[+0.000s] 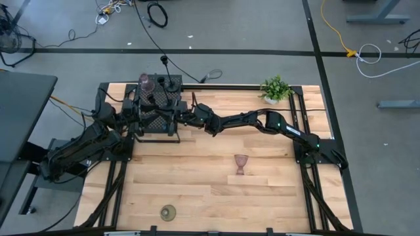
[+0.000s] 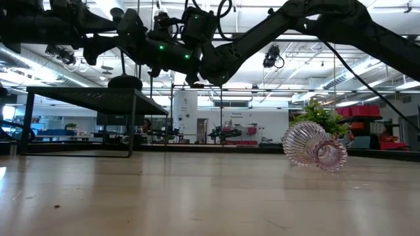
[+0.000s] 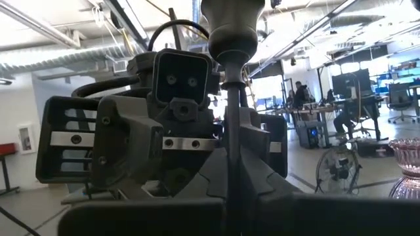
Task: Pick & Place candle stick holders
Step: Align the right black candle holder with the other black candle holder on the shelf
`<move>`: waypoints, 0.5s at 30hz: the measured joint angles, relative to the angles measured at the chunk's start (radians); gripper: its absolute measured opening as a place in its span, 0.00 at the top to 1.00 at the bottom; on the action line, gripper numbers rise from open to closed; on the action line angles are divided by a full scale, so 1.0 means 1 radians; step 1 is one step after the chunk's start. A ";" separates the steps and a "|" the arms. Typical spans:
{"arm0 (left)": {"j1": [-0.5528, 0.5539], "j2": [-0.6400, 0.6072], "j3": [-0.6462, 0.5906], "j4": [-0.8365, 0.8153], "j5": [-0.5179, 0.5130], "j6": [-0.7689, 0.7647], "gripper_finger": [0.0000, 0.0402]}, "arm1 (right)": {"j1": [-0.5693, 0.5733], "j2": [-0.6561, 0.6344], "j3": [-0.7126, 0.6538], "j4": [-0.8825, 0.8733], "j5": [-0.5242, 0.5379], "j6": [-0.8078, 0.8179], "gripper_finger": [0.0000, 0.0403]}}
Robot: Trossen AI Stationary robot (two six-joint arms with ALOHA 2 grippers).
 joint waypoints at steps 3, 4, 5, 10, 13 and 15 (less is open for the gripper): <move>0.000 0.000 0.000 -0.006 0.001 0.000 0.44 | 0.000 0.001 -0.001 -0.002 0.000 -0.010 1.00; 0.000 0.000 0.000 -0.006 0.002 0.000 0.44 | 0.000 0.002 -0.001 0.001 0.000 -0.012 1.00; 0.000 0.000 0.000 -0.007 0.004 0.000 0.44 | 0.000 0.003 -0.002 0.013 -0.006 -0.018 1.00; -0.002 0.000 0.001 -0.007 0.015 -0.002 0.44 | -0.002 0.009 -0.005 0.074 -0.009 -0.035 1.00; 0.000 -0.001 0.001 -0.014 -0.005 -0.001 0.44 | -0.009 0.006 0.018 -0.006 0.000 -0.026 1.00; 0.000 0.000 0.001 -0.016 -0.018 0.004 0.44 | -0.010 0.004 0.028 -0.035 0.018 -0.034 1.00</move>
